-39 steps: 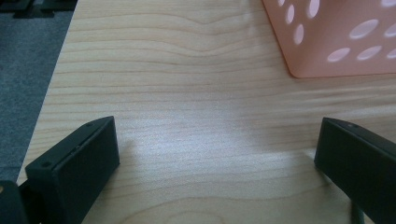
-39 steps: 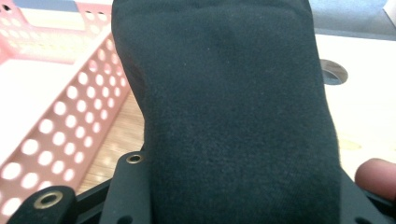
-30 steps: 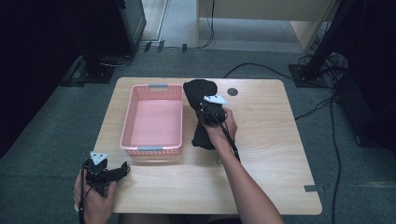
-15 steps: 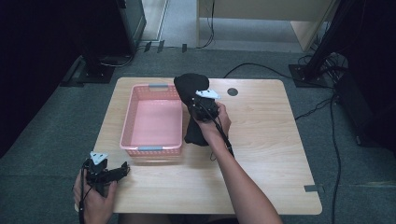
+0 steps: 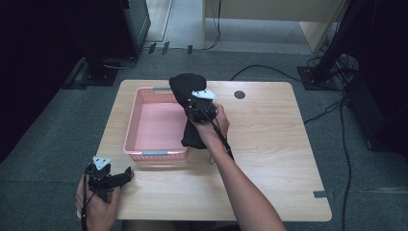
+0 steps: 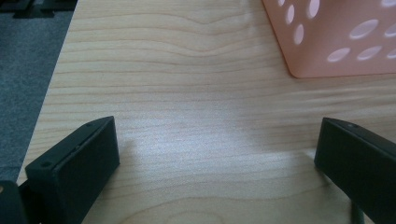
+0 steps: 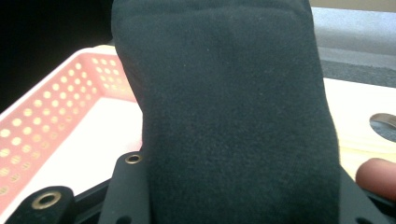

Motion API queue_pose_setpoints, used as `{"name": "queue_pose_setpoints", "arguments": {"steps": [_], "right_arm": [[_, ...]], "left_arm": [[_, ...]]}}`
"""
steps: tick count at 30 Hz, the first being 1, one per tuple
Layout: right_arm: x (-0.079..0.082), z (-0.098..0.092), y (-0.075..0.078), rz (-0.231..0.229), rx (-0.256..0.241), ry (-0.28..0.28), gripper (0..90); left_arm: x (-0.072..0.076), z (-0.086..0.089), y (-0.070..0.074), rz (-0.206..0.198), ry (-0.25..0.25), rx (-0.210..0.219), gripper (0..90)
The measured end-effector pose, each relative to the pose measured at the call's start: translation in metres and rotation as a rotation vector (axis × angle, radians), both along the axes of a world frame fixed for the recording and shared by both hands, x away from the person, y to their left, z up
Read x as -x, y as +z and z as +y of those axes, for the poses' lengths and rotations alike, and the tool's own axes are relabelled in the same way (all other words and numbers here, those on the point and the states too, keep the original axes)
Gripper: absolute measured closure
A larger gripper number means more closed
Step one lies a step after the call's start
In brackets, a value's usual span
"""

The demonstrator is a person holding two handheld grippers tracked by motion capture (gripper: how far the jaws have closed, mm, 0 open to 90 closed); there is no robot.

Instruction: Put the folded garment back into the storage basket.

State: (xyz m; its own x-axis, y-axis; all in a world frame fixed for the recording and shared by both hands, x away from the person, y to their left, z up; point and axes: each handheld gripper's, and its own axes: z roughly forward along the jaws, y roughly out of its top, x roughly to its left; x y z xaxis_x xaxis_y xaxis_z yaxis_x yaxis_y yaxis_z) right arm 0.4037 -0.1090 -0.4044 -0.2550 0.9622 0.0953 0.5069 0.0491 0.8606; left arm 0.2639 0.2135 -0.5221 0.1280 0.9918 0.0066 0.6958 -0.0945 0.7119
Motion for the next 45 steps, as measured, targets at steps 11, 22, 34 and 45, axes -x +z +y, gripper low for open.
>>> {"name": "queue_pose_setpoints", "arguments": {"steps": [11, 22, 34, 45], "right_arm": [[-0.001, 0.027, 0.004, -0.014, -0.025, 0.034, 55.9], [-0.001, 0.049, 0.004, -0.016, -0.027, 0.064, 55.8], [-0.002, 0.074, -0.002, -0.002, -0.018, 0.095, 55.7], [-0.006, 0.093, -0.014, 0.039, -0.041, 0.103, 55.8]], "left_arm": [[0.000, 0.000, 0.000, 0.000, 0.000, 0.001, 0.0], [0.000, 0.000, 0.000, 0.000, 0.000, 0.000, 0.0], [0.000, 0.000, 0.000, 0.000, 0.000, 0.000, 0.0], [0.000, 0.000, 0.000, 0.000, 0.000, 0.000, 0.0]]}}
